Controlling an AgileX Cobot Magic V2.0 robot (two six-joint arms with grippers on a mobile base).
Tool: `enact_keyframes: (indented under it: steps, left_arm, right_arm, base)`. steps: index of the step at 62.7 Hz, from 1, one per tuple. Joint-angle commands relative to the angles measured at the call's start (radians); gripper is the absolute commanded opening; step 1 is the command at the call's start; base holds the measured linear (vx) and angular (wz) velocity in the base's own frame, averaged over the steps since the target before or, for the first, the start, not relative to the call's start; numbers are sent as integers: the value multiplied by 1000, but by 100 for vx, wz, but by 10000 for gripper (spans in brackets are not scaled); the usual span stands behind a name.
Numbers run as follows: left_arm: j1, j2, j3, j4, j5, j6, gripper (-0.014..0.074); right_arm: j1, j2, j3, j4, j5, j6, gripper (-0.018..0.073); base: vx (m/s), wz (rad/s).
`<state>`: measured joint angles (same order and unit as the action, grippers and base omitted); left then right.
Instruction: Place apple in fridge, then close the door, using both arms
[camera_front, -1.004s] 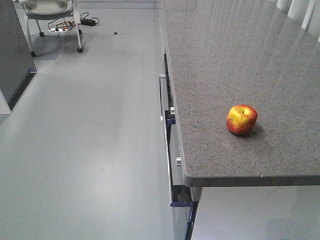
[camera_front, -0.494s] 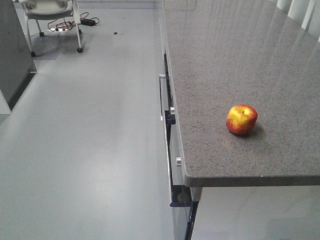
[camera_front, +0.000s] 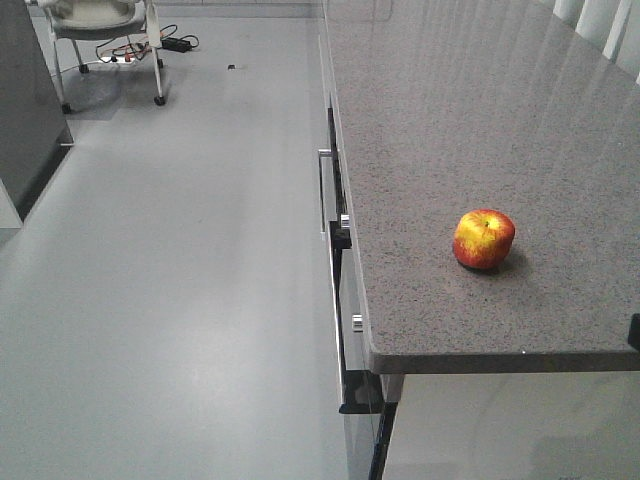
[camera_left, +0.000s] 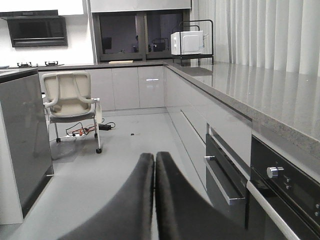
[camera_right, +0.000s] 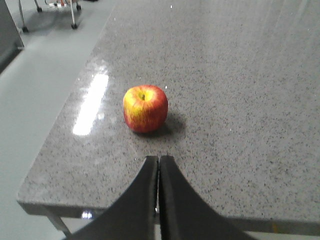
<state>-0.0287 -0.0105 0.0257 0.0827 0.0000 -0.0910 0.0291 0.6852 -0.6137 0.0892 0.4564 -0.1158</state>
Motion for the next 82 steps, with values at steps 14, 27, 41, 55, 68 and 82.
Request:
enact_keyframes:
  steps: [14, 27, 41, 55, 68, 82]
  left_arm:
    - [-3, -16, 28, -7, -77, -4, -6]
    - [-3, -16, 28, -7, -77, -4, -6]
    - [-3, -16, 28, -7, -77, -4, -6]
    - [-3, -16, 28, -7, -77, -4, -6]
    - [-3, -16, 28, -7, -77, -4, -6]
    - [-3, -16, 28, -7, -77, -4, -6]
  right_arm:
    - [-6, 149, -129, -2, 110, -71, 336]
    - [-6, 263, -206, 3, 150, -85, 614]
    - [-6, 434, -313, 55, 181, -156, 689]
    - [-6, 616, -434, 112, 196, -237, 679]
    - [-6, 779, -550, 129, 183, -258, 667]
    - [-6, 947, -680, 137, 181, -283, 655]
  base:
    - [0, 0]
    - [0, 0]
    - [0, 0]
    - [0, 0]
    - [0, 0]
    - [0, 0]
